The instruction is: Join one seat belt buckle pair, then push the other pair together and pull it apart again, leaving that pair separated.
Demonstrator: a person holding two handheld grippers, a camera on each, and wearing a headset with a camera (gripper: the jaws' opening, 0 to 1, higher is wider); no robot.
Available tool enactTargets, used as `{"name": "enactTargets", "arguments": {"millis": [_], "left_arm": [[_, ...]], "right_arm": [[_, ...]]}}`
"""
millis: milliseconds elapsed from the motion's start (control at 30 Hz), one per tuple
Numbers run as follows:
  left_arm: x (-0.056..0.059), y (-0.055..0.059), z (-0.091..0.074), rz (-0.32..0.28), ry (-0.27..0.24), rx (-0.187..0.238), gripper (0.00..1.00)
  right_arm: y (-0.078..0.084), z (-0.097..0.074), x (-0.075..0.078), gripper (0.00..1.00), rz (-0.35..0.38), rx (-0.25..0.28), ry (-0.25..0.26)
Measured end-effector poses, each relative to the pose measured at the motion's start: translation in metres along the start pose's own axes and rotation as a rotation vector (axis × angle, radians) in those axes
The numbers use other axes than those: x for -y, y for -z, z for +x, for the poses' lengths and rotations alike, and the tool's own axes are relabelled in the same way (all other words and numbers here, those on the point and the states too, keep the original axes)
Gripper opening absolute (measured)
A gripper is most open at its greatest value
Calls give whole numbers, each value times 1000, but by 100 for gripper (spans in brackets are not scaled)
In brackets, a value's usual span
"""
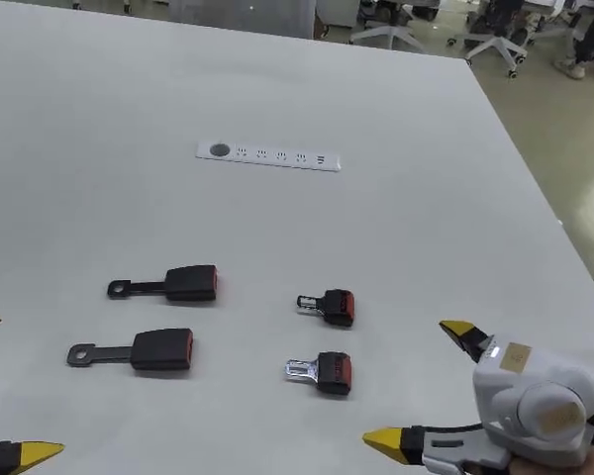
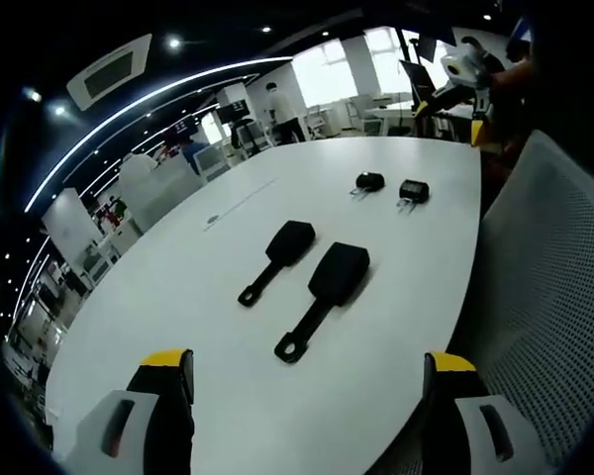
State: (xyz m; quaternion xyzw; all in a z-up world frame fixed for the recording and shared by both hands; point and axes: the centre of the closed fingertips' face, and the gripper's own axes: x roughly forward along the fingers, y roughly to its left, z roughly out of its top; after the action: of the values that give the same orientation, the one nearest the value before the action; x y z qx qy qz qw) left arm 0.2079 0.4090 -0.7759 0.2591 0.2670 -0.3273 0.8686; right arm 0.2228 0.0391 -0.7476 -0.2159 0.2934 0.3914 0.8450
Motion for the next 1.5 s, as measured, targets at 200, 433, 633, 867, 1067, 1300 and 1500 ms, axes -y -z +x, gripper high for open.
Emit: {"name": "enactTargets", "arguments": {"millis": [200, 433, 633, 867, 1067, 1300, 1500], "left_arm": [[-1, 2, 1, -13, 0, -5, 98], [0, 3, 1, -5, 1, -12, 98], [1, 3, 2, 9, 8, -13, 98], [0, 5, 1, -6, 6, -15, 98], [0, 6, 1, -3, 4, -23, 98], [3, 9, 2, 8, 15, -38, 98], [4, 13, 3, 1, 25, -53, 98]], "right_arm": [[5, 7, -3, 100, -3, -35, -7], [3, 11, -2, 100, -29, -50, -3], [-6, 13, 1, 99, -43, -28, 4], [-9, 19, -5, 98, -37, -21, -12], [-1, 22, -5, 94, -18, -65, -17], [0, 23, -2, 92, -28, -74, -7], [-8, 28, -5, 90, -61, -66, -20]]}}
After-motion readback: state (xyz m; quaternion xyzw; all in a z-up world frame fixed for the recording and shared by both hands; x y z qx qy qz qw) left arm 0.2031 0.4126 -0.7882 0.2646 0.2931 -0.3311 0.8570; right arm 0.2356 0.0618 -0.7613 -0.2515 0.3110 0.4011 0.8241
